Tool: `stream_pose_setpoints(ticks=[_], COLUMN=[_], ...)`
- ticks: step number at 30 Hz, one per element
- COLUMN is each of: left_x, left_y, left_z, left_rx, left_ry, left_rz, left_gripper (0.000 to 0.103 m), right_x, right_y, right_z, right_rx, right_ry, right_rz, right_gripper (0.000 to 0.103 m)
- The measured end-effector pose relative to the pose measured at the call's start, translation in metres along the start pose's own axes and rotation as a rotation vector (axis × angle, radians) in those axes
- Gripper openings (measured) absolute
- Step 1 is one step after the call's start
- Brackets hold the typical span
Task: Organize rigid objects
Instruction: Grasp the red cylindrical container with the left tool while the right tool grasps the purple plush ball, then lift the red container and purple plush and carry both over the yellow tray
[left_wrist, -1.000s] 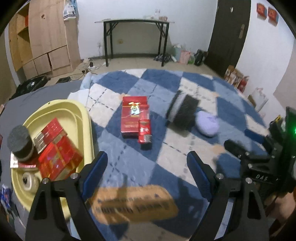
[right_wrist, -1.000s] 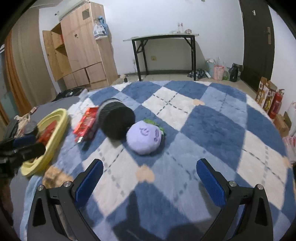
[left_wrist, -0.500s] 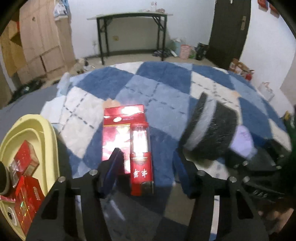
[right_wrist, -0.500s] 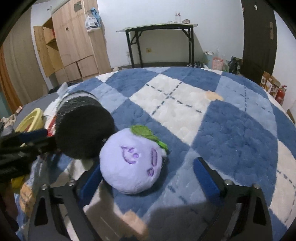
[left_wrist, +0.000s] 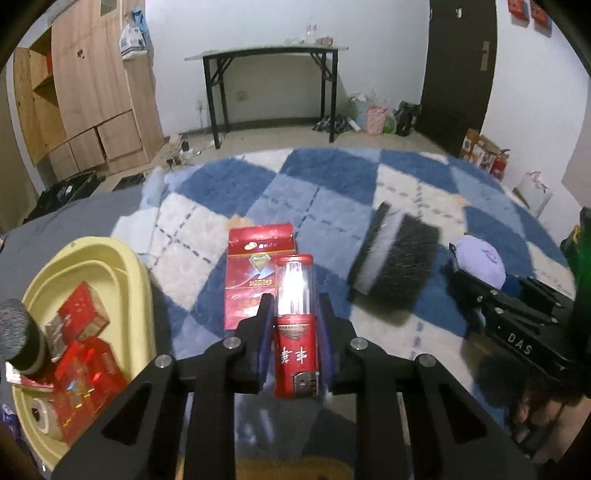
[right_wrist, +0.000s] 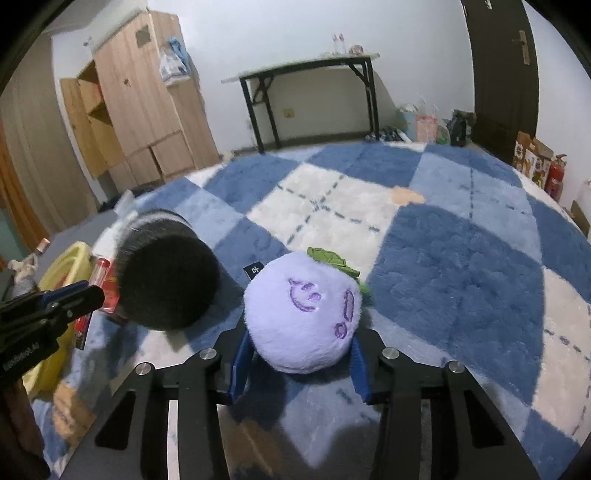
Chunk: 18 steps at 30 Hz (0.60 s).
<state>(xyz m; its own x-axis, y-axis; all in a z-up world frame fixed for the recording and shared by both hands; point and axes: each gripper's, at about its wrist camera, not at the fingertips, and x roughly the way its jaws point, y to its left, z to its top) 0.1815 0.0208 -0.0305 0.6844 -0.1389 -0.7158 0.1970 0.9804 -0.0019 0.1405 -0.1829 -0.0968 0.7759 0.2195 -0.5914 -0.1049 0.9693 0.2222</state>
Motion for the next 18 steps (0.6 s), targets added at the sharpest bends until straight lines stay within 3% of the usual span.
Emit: stream_pose_setpoints(ticks=[4,8,14,18], left_x=[-0.035,-0.079,-0.137,-0.173], left_y=[0.002,0.004,0.008,0.008], left_z=[0.003,0.006,-0.002,-0.015], left_rx=[-0.021,-0.045,-0.078,-0.098], left_ry=[-0.018,-0.053,-0.085,-0.103], left_rz=[-0.015,-0.012,-0.005,-0.022], left_gripper=[0.024,0.024,0.024,0.024], right_x=[-0.032,-0.074,-0.168,-0.228], right_y=[0.002,-0.001,-0.002,-0.008], right_z=[-0.004,-0.003,0.018,0.012], right_rx=[-0.081,-0.066,-0.108,-0.103], right_ry=[-0.028,-0.04,-0.078,-0.1], right_rz=[-0.005,0.012,0.019,0.023], right_gripper=[0.044,0.044,0.044,0.044])
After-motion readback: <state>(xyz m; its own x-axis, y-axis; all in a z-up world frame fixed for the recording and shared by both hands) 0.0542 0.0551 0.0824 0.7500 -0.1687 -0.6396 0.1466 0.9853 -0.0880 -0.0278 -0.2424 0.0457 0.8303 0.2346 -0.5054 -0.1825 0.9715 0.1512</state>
